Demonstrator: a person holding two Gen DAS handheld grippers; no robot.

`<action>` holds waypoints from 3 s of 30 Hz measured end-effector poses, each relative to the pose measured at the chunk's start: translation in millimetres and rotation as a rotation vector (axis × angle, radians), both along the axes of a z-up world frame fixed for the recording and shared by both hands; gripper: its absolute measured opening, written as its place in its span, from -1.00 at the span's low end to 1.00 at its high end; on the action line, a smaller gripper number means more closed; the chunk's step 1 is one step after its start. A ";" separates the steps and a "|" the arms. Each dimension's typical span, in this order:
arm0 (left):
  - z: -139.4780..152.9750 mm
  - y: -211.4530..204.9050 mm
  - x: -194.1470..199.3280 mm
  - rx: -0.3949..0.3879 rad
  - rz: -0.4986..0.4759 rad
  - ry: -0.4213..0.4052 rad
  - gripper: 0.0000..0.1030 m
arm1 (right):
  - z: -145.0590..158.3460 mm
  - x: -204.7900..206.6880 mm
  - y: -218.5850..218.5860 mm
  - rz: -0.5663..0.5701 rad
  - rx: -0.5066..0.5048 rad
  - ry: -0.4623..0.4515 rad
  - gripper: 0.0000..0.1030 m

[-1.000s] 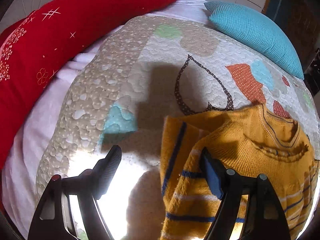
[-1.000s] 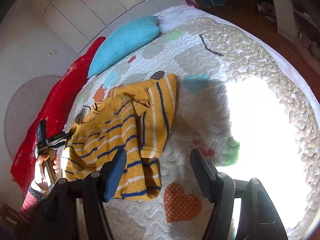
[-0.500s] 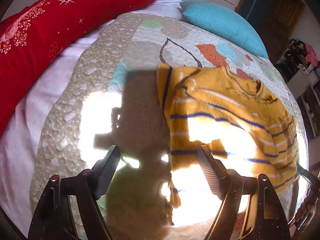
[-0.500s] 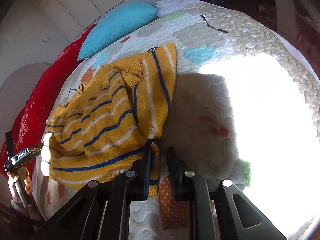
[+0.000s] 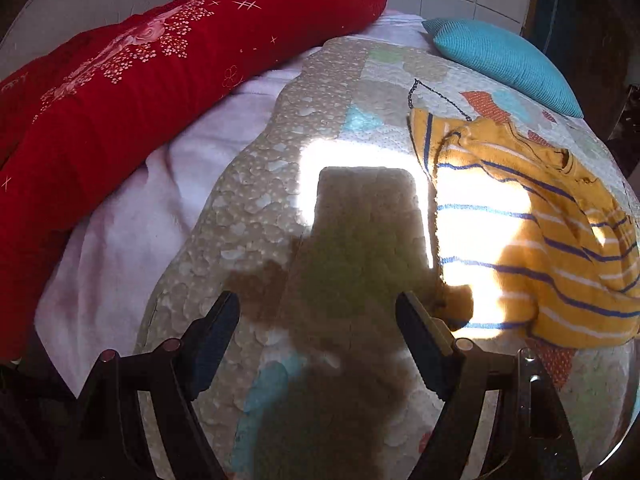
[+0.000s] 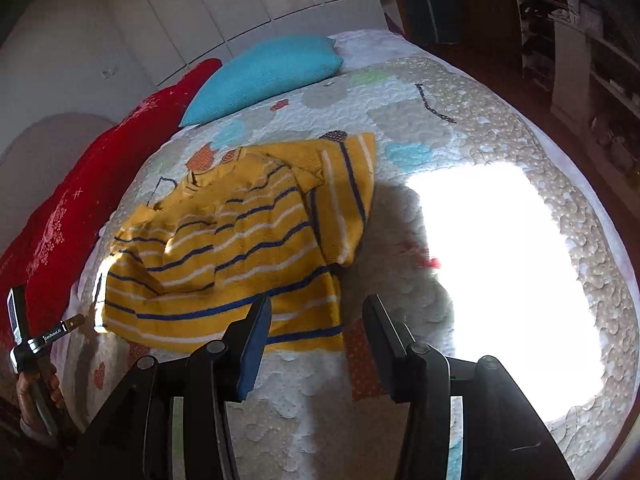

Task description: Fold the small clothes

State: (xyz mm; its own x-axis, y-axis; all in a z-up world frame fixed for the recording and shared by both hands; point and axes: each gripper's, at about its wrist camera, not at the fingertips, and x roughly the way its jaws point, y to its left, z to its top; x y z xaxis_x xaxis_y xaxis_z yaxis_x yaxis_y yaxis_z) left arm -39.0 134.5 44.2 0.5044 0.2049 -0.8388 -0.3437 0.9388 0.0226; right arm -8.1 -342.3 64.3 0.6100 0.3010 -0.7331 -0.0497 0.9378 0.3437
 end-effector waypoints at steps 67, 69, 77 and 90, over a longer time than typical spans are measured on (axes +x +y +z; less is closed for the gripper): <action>32.9 -130.6 -84.6 -0.096 -0.213 -0.080 0.59 | -27.2 23.7 -37.8 -0.185 0.161 -0.029 -0.75; 31.9 -131.1 -81.3 -0.107 -0.216 -0.077 0.59 | -14.9 16.6 -38.2 -0.200 0.128 -0.060 -0.64; 35.6 -146.1 -59.7 -0.149 -0.257 -0.100 0.59 | 29.6 23.7 -19.5 -0.178 0.100 -0.185 -0.63; 25.6 -181.9 37.2 -0.379 -0.391 -0.086 0.70 | -36.6 43.4 -25.5 -0.055 0.229 0.020 -0.43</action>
State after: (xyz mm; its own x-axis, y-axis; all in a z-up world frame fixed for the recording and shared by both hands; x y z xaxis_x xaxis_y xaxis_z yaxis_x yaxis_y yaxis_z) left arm -1.8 -47.4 69.8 0.5525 -0.3200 -0.7696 0.0468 0.9338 -0.3547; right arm 35.3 -367.8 27.7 0.6157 0.4280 -0.6617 0.0083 0.8361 0.5485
